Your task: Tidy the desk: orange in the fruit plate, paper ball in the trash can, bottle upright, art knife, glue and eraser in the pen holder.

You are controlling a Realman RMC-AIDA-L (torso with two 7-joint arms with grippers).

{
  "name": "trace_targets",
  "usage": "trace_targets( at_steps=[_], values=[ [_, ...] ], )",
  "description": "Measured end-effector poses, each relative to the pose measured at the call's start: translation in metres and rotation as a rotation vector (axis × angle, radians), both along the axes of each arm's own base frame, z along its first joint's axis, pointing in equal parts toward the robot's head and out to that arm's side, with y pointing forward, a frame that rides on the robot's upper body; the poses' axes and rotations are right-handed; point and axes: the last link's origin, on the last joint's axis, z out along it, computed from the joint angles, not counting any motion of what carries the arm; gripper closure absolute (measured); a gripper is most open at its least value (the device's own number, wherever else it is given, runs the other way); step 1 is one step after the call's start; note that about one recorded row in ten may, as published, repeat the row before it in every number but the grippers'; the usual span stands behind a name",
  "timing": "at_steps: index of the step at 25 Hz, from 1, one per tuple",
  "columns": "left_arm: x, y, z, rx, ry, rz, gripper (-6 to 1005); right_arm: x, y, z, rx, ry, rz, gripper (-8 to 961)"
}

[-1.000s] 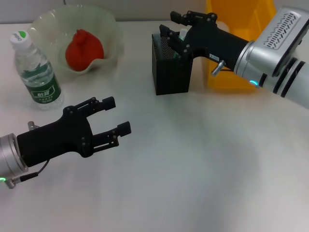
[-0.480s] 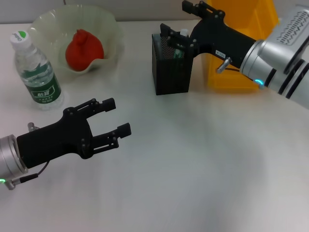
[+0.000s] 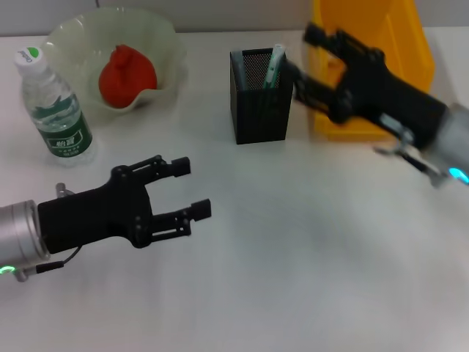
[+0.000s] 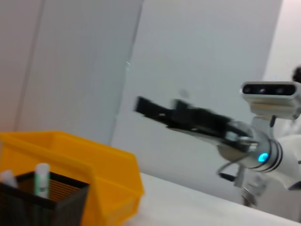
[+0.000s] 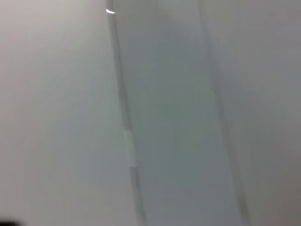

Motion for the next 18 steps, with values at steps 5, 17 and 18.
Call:
trace_targets(
  at_steps=[5,17,18],
  values=[
    [0.007,0.003,0.001,-0.068,0.033,-0.046,198,0.027,-0.049,0.017,-0.179,-0.053,0.106,193],
    [0.014,0.005,0.006,-0.206,0.097,-0.097,198,0.054,-0.068,0.014,-0.36,-0.244,0.13,193],
    [0.014,0.005,0.006,-0.206,0.097,-0.097,198,0.054,-0.067,0.014,-0.362,-0.251,0.134,193]
  ],
)
